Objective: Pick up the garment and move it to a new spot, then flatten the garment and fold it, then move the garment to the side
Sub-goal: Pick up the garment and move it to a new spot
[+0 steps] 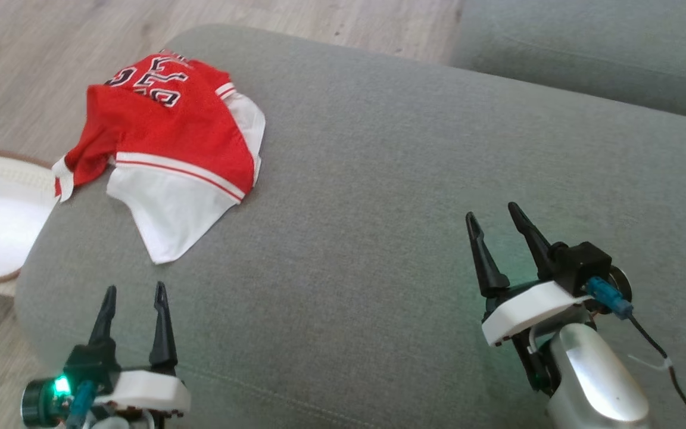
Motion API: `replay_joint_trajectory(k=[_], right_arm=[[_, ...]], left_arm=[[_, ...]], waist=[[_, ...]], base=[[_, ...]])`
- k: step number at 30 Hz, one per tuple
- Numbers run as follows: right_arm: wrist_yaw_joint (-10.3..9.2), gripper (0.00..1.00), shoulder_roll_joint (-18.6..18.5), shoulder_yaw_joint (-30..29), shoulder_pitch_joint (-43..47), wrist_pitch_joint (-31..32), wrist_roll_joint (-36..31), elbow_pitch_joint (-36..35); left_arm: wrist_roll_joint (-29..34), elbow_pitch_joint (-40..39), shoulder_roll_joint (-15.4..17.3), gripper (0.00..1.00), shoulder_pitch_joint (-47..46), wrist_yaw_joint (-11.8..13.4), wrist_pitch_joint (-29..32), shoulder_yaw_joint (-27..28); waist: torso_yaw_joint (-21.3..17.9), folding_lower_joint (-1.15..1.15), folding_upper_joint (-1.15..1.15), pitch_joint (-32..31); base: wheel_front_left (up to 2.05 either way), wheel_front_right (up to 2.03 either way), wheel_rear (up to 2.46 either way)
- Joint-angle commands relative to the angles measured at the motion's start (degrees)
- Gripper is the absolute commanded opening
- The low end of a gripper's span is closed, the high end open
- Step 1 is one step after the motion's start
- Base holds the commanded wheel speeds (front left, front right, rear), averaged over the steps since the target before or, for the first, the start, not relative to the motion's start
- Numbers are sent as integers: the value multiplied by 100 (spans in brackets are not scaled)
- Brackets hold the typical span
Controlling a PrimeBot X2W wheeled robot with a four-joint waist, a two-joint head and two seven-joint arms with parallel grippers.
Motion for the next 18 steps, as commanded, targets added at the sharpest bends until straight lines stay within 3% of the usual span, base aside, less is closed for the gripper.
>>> replay_joint_trajectory(k=[1, 18], right_arm=[[43, 100, 21, 136, -214, -63, 15, -131], [43, 100, 17, 76, -308, -63, -87, -88]], left_arm=[[-28, -223, 49, 100, -236, 13, -56, 199], [-29, -236, 30, 100, -610, -58, -56, 512]], waist=[[63, 0, 0, 76], [-121, 0, 0, 402]], base=[[0, 0, 0], [0, 0, 0]])
